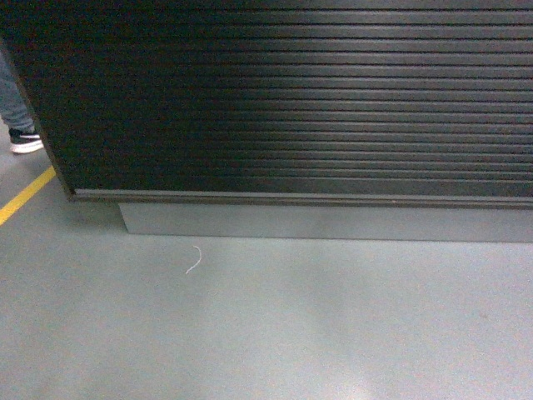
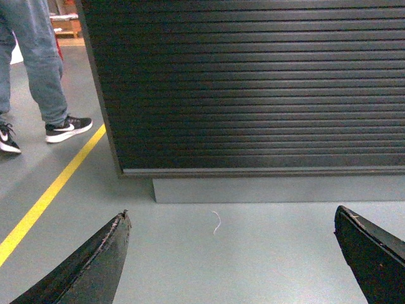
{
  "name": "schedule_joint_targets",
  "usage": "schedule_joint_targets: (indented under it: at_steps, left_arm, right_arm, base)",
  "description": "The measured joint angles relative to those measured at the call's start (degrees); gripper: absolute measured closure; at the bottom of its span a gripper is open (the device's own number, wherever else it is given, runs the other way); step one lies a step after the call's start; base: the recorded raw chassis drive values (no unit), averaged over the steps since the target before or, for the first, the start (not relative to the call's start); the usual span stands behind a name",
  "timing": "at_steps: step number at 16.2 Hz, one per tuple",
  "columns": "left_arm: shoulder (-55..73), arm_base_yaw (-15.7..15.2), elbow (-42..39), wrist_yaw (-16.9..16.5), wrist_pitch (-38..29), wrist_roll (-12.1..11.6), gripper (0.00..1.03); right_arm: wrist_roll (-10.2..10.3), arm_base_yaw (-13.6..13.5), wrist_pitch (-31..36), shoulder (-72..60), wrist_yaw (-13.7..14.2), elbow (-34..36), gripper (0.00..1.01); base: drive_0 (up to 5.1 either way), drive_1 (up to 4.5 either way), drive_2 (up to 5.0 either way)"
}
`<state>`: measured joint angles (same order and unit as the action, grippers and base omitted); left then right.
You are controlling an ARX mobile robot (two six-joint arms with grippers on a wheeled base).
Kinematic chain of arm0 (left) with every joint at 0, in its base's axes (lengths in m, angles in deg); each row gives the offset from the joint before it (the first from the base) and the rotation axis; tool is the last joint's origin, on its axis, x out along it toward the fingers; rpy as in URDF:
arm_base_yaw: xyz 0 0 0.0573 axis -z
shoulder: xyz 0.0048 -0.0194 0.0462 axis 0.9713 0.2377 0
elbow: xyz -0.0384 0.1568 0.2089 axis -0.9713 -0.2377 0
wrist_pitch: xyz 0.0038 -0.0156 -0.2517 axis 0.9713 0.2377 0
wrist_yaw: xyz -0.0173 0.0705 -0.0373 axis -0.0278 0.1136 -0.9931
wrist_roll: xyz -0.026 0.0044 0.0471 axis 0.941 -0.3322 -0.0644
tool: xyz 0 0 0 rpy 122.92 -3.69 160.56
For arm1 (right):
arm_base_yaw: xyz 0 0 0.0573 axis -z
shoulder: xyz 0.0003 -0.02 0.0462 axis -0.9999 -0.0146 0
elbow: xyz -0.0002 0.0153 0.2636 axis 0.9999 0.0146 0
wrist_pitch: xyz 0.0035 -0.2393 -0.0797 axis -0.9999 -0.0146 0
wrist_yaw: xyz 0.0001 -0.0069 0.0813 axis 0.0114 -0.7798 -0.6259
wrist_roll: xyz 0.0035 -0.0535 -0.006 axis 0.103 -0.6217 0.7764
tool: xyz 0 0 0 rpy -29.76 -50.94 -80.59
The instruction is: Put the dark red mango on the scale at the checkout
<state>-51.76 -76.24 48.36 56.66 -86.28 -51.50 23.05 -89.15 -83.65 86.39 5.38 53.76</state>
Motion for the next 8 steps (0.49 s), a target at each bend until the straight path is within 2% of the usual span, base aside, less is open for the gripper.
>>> schedule_joint_targets:
  at_steps: [8]
  left_arm:
    - [0.0, 0.0, 0.0, -0.02, 0.09, 0.0, 0.05]
  right_arm:
    - [0.0, 0.0, -0.09, 0.0, 0.02, 0.0, 0.03]
  base:
    - [0.1, 4.35, -4.2]
